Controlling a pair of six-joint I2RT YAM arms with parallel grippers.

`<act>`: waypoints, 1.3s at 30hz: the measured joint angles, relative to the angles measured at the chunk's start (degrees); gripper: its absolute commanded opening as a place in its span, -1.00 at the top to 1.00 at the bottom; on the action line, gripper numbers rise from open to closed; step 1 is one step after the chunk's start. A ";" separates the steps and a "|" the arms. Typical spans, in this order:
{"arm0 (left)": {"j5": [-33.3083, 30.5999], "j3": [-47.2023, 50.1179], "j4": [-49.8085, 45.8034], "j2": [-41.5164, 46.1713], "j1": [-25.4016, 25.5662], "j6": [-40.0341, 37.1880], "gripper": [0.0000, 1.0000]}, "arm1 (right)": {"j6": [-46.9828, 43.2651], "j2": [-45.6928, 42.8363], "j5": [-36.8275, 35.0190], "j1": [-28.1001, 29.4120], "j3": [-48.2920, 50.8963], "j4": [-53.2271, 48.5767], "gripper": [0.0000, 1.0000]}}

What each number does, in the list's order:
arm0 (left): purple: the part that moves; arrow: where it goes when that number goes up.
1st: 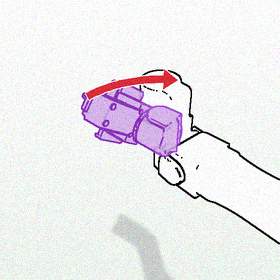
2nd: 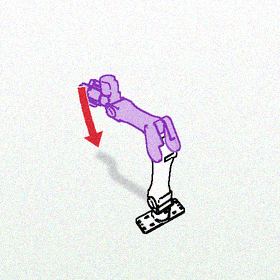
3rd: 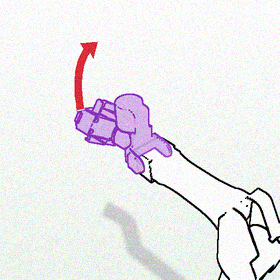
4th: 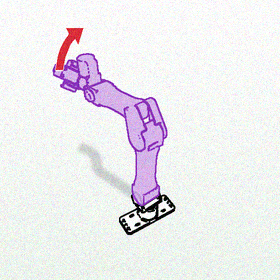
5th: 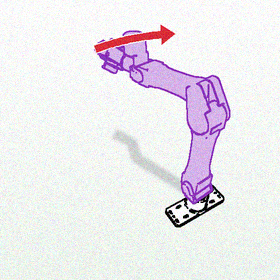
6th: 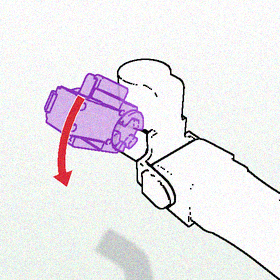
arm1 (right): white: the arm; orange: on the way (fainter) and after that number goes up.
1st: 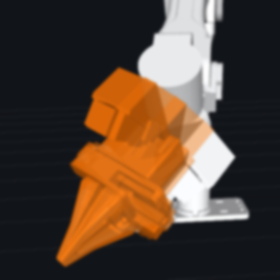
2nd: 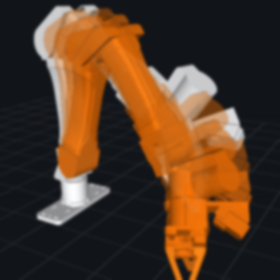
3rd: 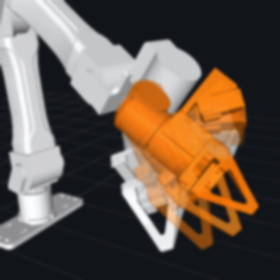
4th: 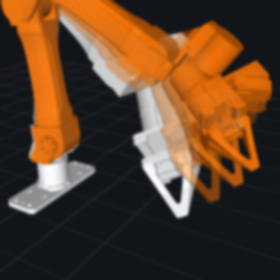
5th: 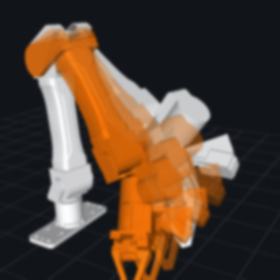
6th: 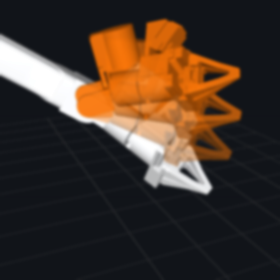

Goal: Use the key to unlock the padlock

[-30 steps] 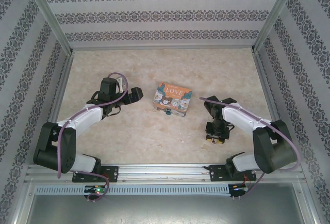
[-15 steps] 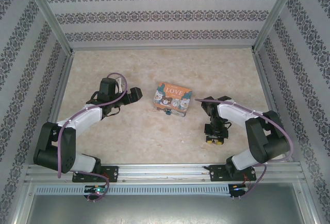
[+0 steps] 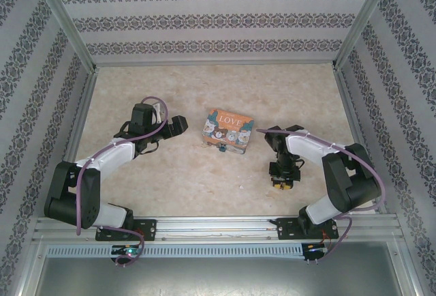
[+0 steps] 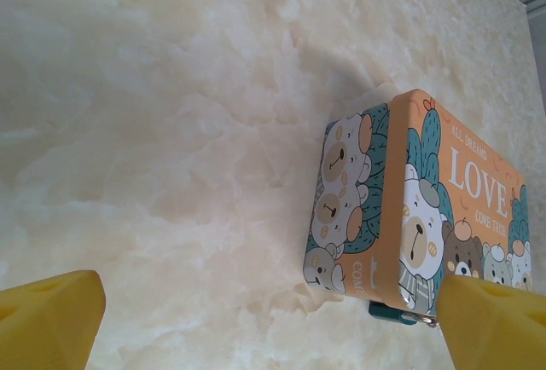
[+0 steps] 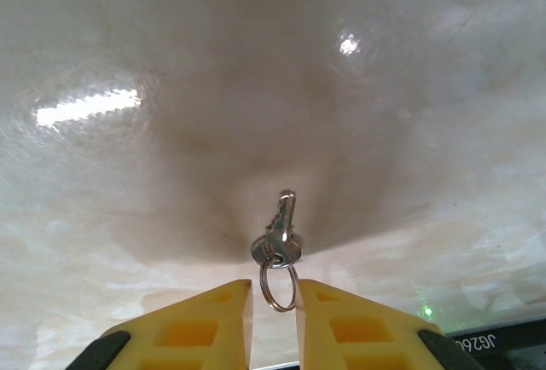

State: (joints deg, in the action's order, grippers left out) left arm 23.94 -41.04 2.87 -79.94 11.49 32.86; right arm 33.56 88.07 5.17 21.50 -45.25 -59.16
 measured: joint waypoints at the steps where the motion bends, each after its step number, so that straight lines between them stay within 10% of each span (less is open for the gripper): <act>1: 0.00 0.00 0.02 0.00 0.00 0.04 -0.99 | -0.20 0.26 -0.02 0.11 -0.09 0.00 0.66; 24: 2.03 -0.83 -2.51 5.27 -3.04 2.45 -0.99 | -2.78 -7.23 -2.97 2.80 -6.64 0.02 1.00; 39: 16.31 -2.97 2.29 7.37 -4.11 26.23 -0.97 | -5.90 -13.05 -0.33 7.85 -24.83 4.24 1.00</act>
State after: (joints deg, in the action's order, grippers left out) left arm 40.25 -44.01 5.17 -72.58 7.38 59.09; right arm 27.66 75.02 4.84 29.34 -70.08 -54.92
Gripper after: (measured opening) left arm 0.992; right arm 0.044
